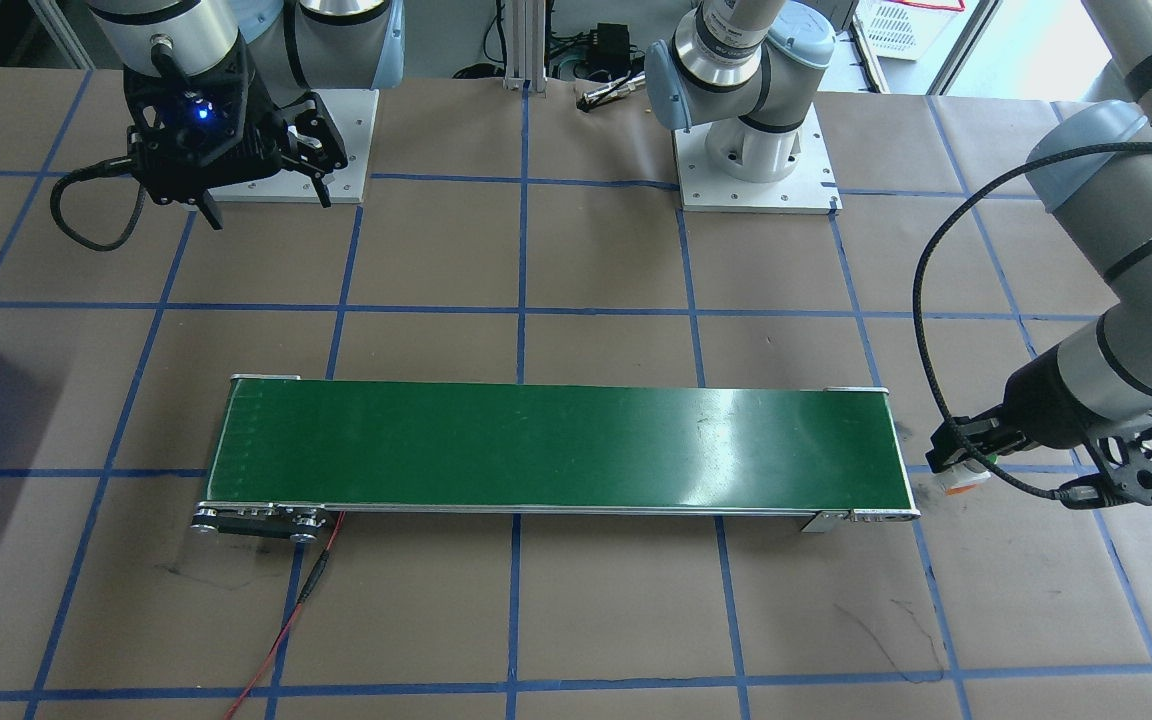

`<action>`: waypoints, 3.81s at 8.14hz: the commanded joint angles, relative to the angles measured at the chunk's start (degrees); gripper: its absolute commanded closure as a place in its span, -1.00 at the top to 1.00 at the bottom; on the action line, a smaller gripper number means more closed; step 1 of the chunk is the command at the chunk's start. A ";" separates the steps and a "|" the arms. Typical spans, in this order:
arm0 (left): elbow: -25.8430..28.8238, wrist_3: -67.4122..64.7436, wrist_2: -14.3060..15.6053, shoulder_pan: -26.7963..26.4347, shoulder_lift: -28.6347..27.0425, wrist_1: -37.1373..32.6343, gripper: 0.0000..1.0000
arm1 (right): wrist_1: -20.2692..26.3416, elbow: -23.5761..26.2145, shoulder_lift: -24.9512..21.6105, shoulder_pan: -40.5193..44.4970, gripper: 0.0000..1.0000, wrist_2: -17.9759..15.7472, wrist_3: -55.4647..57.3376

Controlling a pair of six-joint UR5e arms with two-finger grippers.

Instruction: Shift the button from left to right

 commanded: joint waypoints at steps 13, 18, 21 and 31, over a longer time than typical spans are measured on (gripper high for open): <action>-13.88 -63.31 -6.36 -0.94 6.13 2.16 -1.00 | 0.09 0.00 0.00 -0.09 1.00 -0.36 0.00; -15.12 -72.64 -5.96 -1.91 4.73 7.93 -1.00 | 0.09 0.00 0.00 0.00 1.00 -0.36 0.00; -18.19 -72.74 -4.30 -1.91 3.06 15.78 -1.00 | 0.09 0.00 0.00 0.00 1.00 -0.36 0.00; -20.13 -72.22 7.32 -2.08 3.06 17.45 1.00 | 0.09 0.00 0.00 0.00 1.00 -0.36 0.00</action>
